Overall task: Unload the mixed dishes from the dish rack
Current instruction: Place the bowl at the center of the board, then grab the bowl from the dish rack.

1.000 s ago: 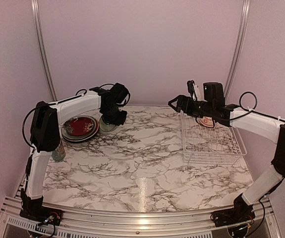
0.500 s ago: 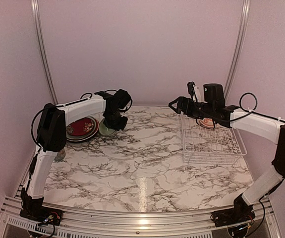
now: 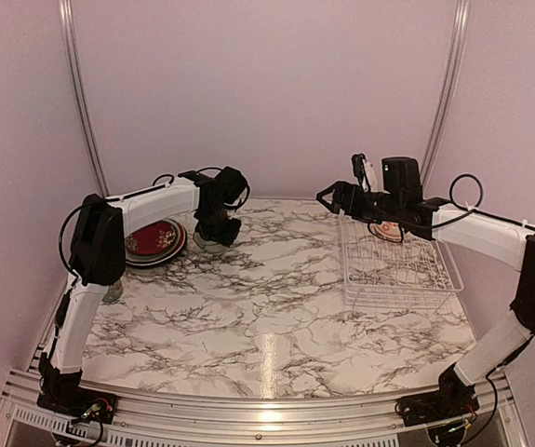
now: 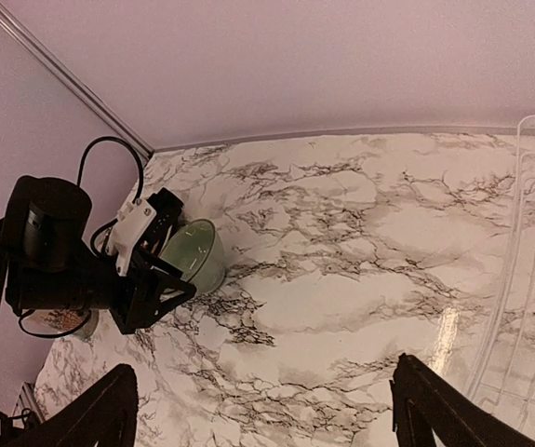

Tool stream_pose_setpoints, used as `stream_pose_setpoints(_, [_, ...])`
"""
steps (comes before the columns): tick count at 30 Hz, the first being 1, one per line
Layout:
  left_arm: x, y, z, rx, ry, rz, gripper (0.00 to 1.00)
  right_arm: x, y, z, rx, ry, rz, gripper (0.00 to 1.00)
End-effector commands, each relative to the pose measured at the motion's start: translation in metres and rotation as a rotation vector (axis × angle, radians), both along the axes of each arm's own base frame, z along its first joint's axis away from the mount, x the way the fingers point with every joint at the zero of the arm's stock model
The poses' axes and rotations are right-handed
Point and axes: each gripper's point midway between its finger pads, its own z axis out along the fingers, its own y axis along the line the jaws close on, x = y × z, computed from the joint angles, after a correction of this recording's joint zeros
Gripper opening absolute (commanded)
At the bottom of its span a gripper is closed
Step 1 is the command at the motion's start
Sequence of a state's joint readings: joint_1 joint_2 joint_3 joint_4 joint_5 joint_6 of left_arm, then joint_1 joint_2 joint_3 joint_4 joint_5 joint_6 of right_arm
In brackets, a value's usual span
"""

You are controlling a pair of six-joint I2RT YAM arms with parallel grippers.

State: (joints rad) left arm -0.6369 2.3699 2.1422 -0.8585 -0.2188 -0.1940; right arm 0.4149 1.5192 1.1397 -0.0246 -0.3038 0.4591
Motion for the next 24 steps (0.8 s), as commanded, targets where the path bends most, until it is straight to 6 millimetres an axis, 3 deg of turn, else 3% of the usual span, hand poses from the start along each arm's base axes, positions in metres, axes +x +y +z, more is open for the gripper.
stream_pose_setpoints(1, [-0.001,-0.006,0.033,-0.043,-0.036,-0.018,0.43,0.0,-0.004,0.006,-0.003,-0.011,-0.011,0.91])
stream_pose_setpoints(6, [-0.007,-0.012,0.063,-0.107,-0.062,-0.043,0.56,0.0,-0.006,0.008,-0.013,-0.014,-0.017,0.91])
stream_pose_setpoints(10, [-0.012,-0.012,0.102,-0.162,-0.126,-0.054,0.65,0.001,-0.011,0.008,-0.046,-0.017,-0.037,0.91])
stream_pose_setpoints(17, [-0.028,0.006,0.204,-0.298,-0.358,-0.047,0.77,0.004,-0.026,0.006,-0.128,-0.026,-0.097,0.91])
stream_pose_setpoints(19, [-0.04,0.015,0.235,-0.349,-0.44,-0.053,0.78,0.006,-0.034,0.007,-0.161,-0.034,-0.13,0.91])
stream_pose_setpoints(20, [-0.046,0.021,0.241,-0.363,-0.471,-0.057,0.78,0.007,-0.039,0.007,-0.185,-0.038,-0.149,0.91])
stream_pose_setpoints(22, [-0.066,0.039,0.278,-0.413,-0.577,-0.058,0.83,0.012,-0.055,0.009,-0.26,-0.042,-0.212,0.91])
stream_pose_setpoints(24, [-0.081,0.06,0.302,-0.42,-0.664,-0.042,0.89,0.02,-0.079,0.007,-0.322,-0.029,-0.294,0.91])
